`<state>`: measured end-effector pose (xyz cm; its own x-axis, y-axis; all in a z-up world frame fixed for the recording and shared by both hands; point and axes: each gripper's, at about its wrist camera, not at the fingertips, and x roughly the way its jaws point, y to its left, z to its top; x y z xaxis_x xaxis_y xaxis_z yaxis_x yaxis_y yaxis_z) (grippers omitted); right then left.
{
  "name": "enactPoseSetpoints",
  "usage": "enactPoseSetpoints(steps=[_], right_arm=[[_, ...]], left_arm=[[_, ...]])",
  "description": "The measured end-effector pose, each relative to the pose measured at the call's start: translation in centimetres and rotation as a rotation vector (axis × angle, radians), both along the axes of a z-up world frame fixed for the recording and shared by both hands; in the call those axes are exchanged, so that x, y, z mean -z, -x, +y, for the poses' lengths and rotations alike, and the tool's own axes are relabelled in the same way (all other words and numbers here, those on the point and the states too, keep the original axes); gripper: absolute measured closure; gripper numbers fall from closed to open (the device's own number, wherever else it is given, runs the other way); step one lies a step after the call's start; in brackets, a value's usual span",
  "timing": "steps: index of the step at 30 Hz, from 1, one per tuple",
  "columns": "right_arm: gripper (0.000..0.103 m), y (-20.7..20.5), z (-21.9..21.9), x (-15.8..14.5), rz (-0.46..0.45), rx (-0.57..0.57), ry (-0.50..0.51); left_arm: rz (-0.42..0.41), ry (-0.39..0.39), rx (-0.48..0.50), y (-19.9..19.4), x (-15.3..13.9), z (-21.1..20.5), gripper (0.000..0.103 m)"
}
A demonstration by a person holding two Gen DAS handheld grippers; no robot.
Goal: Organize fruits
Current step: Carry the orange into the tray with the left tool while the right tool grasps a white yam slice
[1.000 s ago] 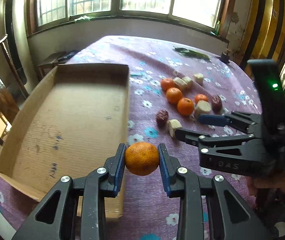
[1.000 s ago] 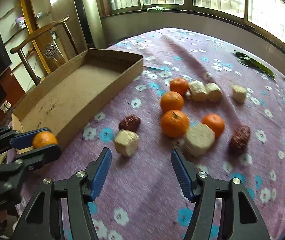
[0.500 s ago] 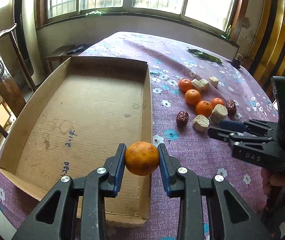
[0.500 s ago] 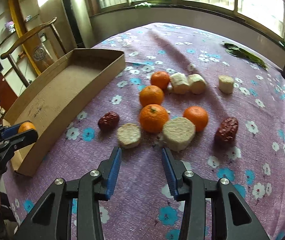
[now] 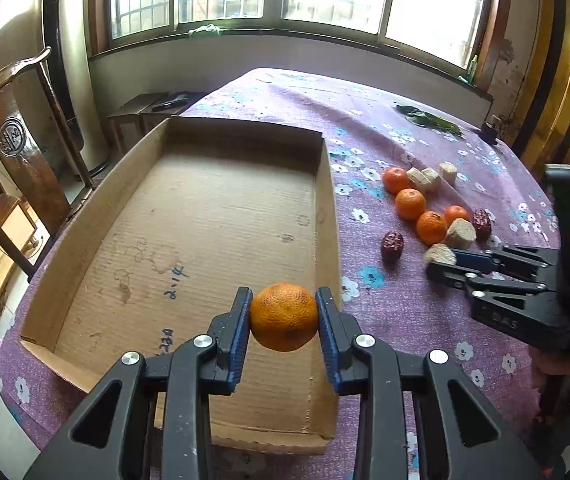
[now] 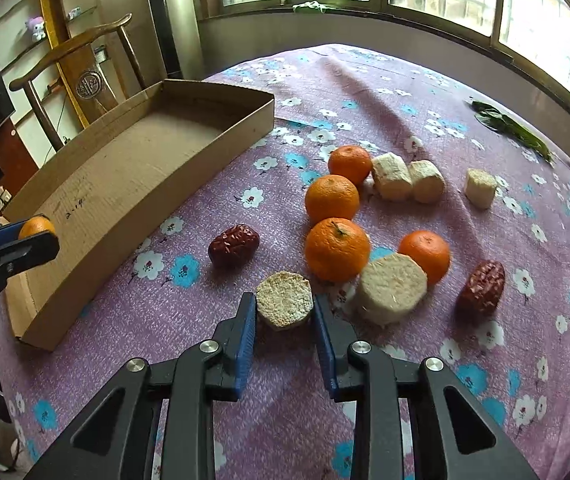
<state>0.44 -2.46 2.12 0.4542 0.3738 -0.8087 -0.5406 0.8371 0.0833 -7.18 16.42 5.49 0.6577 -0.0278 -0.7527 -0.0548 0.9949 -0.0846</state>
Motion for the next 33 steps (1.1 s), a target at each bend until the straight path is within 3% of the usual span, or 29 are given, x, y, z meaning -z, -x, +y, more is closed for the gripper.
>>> enactPoseSetpoints(steps=[9,17,23,33], right_arm=[[0.072,-0.4,2.6,-3.9,-0.027,-0.091,-0.069],[0.072,-1.5,8.9,-5.2,-0.044,-0.200,-0.092],[0.072,-3.0,12.1,-4.5,-0.031,-0.216,-0.058],[0.072,-2.8,15.1,-1.3,0.018,-0.256,0.001]], left_arm=[[0.005,-0.084,-0.053,-2.9,-0.9,1.9,0.072],[0.003,-0.103,-0.098,-6.0,-1.3,4.0,0.072],[0.040,-0.083,-0.141,-7.6,-0.5,5.9,0.072],[0.088,-0.098,-0.165,-7.3,1.5,7.4,0.072]])
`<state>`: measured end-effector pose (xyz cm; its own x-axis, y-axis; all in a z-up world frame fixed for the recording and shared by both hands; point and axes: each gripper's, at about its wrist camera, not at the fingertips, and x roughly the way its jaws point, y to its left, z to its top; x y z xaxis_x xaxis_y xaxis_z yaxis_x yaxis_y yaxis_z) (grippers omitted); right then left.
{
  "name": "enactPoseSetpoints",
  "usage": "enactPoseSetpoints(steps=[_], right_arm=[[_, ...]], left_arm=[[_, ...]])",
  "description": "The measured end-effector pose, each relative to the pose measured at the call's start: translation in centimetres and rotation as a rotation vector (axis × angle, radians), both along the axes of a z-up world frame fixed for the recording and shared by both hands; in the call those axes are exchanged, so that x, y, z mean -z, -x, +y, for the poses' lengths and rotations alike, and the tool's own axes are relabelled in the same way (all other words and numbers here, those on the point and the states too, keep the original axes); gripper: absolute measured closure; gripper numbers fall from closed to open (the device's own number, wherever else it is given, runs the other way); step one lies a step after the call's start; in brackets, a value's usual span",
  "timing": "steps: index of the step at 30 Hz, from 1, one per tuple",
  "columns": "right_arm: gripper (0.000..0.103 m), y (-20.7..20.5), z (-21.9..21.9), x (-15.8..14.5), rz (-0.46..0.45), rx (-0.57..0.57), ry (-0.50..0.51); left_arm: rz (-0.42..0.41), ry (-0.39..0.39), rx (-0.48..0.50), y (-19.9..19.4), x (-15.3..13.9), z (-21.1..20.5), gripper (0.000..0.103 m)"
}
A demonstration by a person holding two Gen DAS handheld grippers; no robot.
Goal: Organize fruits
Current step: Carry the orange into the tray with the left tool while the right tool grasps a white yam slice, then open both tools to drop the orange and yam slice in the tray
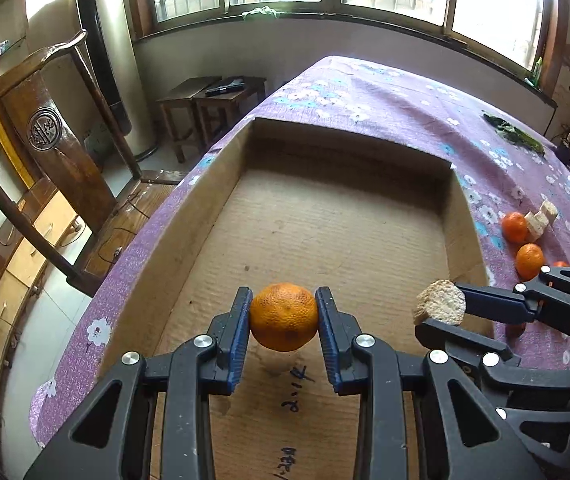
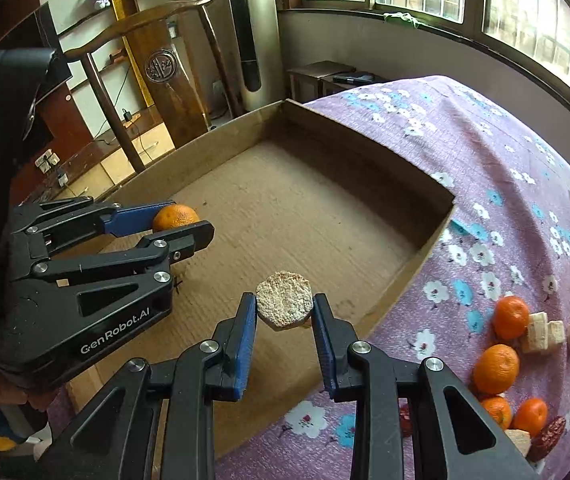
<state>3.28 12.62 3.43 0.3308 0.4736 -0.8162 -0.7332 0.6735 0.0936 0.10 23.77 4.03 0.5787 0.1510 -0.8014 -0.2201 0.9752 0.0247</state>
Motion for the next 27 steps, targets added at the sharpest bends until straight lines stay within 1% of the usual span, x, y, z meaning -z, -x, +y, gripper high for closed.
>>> enactPoseSetpoints(steps=[3,5,7,10,11,12,14,15,16,17,18,19,21,23,25,27], right_arm=[[0.072,0.1,0.9,1.0,0.006,0.001,0.024],[0.072,0.4,1.4,1.4,0.016,-0.009,0.040],[0.071,0.6,1.6,1.5,-0.004,-0.002,0.052],[0.062,0.6,0.9,1.1,0.002,0.021,0.014],[0.052,0.7,0.5,0.9,0.006,0.032,0.003],[0.047,0.8,0.2,0.7,0.004,0.034,-0.003],[0.045,1.5,-0.5,0.3,-0.011,0.031,-0.011],[0.045,1.8,-0.9,-0.1,-0.016,0.033,-0.011],[0.045,2.0,-1.4,-0.5,-0.019,0.034,-0.021],[0.042,2.3,-2.0,-0.9,-0.026,0.040,-0.036],[0.038,2.6,-2.6,-1.4,-0.037,0.048,-0.051],[0.037,2.9,-3.4,-1.8,-0.054,0.064,-0.067],[0.031,3.4,-5.3,-2.3,-0.061,0.096,-0.098],[0.031,3.4,-7.2,-2.5,-0.061,0.124,-0.098],[0.031,3.5,-9.4,-2.2,-0.072,0.173,-0.077],[0.030,3.4,-11.9,-1.7,-0.057,0.225,-0.074]], left_arm=[[0.013,0.008,-0.003,0.4,0.4,0.4,0.072],[0.011,-0.012,-0.009,0.6,0.3,0.4,0.072],[0.021,-0.006,-0.014,0.7,0.6,0.5,0.071],[0.033,-0.002,-0.021,0.8,1.0,0.7,0.071],[0.030,0.001,-0.021,0.9,1.0,0.7,0.070],[0.029,0.003,-0.024,1.0,1.0,0.8,0.067],[0.024,0.015,-0.029,1.2,0.9,1.0,0.057],[0.014,0.024,-0.031,1.3,0.8,1.1,0.048],[0.007,0.025,-0.034,1.4,0.6,1.2,0.042],[-0.009,0.021,-0.043,1.7,0.2,1.2,0.039],[-0.019,0.020,-0.045,1.8,0.1,1.1,0.035],[-0.032,0.021,-0.046,2.1,-0.2,1.0,0.031],[-0.043,0.027,-0.050,2.5,-0.5,0.6,0.028],[-0.055,0.041,-0.035,2.9,-0.9,-0.2,0.027],[-0.071,0.041,-0.027,3.2,-1.2,-1.0,0.022],[-0.088,0.037,-0.024,3.3,-1.3,-2.1,0.019]])
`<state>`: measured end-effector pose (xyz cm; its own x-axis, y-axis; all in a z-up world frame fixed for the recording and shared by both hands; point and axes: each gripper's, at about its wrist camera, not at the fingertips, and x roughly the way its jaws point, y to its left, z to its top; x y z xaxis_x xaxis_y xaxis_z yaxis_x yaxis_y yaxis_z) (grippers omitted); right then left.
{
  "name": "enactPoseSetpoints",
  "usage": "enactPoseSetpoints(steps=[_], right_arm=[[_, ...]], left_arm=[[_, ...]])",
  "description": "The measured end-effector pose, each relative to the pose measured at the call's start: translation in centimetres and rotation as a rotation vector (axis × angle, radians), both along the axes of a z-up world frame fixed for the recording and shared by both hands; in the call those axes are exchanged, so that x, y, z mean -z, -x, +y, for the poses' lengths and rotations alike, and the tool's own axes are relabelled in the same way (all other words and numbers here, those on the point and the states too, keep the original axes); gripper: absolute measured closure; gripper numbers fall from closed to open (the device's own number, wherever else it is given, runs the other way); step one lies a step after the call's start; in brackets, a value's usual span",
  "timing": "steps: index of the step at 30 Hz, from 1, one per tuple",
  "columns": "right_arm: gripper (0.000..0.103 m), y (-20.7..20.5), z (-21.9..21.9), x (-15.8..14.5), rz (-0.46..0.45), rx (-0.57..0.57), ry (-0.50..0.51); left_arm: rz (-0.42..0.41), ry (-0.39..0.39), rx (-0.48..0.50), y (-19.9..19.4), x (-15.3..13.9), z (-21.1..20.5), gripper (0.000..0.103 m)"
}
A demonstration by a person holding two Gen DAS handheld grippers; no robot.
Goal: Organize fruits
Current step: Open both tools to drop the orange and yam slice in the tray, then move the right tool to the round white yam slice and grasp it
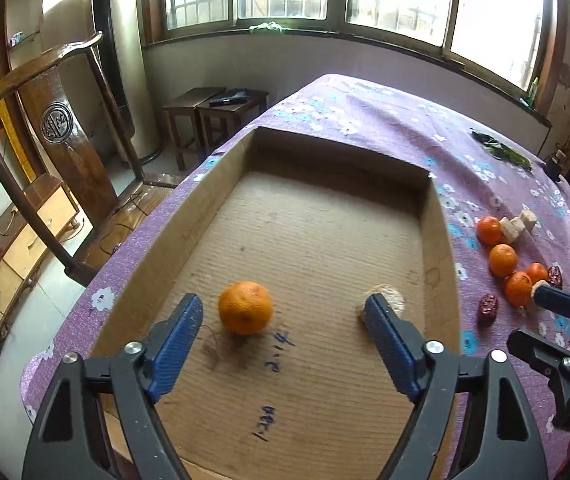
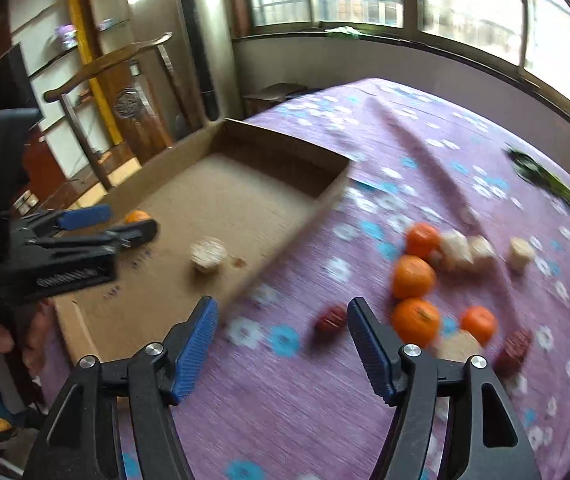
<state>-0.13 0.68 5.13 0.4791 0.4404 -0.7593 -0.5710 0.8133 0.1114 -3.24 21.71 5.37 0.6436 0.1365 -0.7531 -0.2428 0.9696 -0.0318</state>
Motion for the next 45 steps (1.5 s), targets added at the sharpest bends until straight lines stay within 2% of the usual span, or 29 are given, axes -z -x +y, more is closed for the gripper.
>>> enactPoseSetpoints(steps=[6,8,12,17,22,26,30,40,45], right_arm=[[0.029,-0.2,-6.9,1.6,0.040,0.141,0.006],[0.029,-0.1,-8.6,1.8,0.051,0.168,-0.006],[0.029,-0.2,-10.5,1.8,0.049,0.207,-0.008],[0.029,-0.1,-11.8,2.2,0.045,0.210,-0.012],[0.028,-0.1,-12.9,2.4,0.052,0.219,-0.026],[0.020,-0.3,-13.7,2.2,0.040,0.254,-0.038],[0.018,-0.2,-13.9,1.9,0.024,0.251,-0.039],[0.017,0.5,-13.9,2.2,0.030,0.207,-0.063],[0.017,1.1,-14.7,2.3,0.017,0.221,-0.077]], left_arm=[[0.002,-0.066,-0.020,-0.2,0.5,-1.5,0.019],[0.028,-0.052,-0.032,-0.3,1.0,-1.5,0.019],[-0.005,-0.021,-0.007,0.5,-0.2,-2.8,0.019],[-0.040,0.017,0.059,0.8,-1.2,-5.9,0.013],[-0.025,-0.015,0.152,0.2,-0.8,-10.4,0.013],[-0.031,-0.014,0.191,-0.5,-0.5,-13.4,0.013],[-0.022,-0.010,0.221,-1.1,0.0,-15.5,0.013],[0.025,-0.005,0.215,-0.9,1.0,-15.6,0.013],[0.030,0.004,0.218,0.0,1.2,-16.0,0.013]])
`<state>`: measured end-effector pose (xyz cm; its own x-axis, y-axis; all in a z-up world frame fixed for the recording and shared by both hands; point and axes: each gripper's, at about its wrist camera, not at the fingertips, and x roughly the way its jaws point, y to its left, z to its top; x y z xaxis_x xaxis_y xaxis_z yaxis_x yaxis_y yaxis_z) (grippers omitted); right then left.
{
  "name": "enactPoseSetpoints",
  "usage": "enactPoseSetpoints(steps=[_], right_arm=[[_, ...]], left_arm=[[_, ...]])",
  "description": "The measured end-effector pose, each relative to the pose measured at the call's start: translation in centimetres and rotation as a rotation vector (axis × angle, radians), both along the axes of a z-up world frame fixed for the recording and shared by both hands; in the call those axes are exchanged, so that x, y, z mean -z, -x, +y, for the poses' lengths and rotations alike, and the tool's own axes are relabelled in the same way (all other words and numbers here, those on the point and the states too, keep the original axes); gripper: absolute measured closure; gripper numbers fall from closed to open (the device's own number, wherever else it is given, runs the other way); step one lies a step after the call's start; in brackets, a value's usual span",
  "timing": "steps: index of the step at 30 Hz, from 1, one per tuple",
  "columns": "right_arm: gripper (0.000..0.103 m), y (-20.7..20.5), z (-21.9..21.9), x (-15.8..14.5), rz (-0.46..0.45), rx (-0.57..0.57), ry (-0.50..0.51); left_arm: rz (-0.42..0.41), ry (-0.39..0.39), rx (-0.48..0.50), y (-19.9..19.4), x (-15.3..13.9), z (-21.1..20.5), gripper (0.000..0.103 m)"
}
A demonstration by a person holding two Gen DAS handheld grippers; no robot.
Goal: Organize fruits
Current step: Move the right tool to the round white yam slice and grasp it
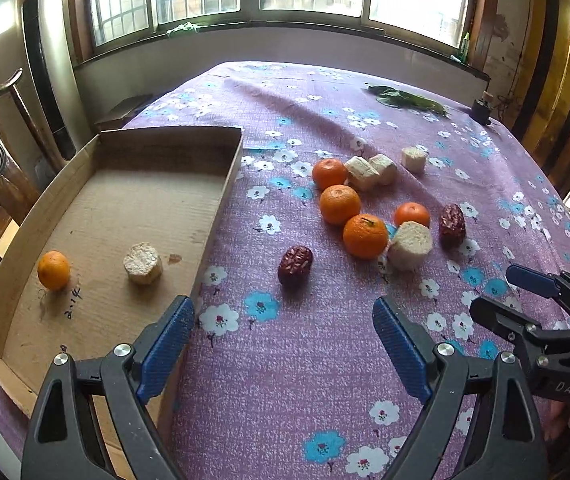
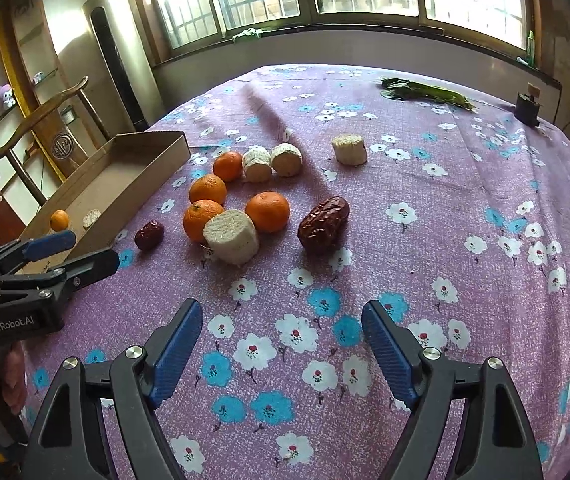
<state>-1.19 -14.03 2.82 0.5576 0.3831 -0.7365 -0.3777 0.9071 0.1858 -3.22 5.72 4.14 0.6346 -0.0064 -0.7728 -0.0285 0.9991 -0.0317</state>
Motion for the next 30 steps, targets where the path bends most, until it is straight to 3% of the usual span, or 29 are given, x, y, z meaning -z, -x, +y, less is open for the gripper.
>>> enactPoseSetpoints(steps=[5,10,14,19,24,30], right_arm=[[0.017,0.1,-0.2,-0.4,-0.034,0.033,0.064],[0.016,-0.2,-1.4,-0.8,-0.049,0.074,0.042],[0.016,-0.5,-1.9,-0.4,-0.030,0.085,0.029],[0.016,-0.2,-1.3,-0.5,-0.040,0.044,-0.003],[0.016,-0.5,-0.5,-0.5,-0.028,0.011,-0.052],[0.020,-1.6,2.7,-0.8,-0.024,-0.071,0.019]], left_arm=[[-0.005,-0.038,0.090,0.4,0.1,-2.1,0.013],[0.004,-0.097,0.158,-0.3,0.2,-4.0,0.013],[-0.006,-0.064,0.164,-0.1,-0.4,-4.1,0.013],[0.023,-0.087,0.207,0.2,-0.1,-4.1,0.013],[0.039,-0.072,0.183,-1.1,0.2,-3.1,0.013],[0.054,-0.095,0.167,-2.5,1.0,-2.1,0.013]])
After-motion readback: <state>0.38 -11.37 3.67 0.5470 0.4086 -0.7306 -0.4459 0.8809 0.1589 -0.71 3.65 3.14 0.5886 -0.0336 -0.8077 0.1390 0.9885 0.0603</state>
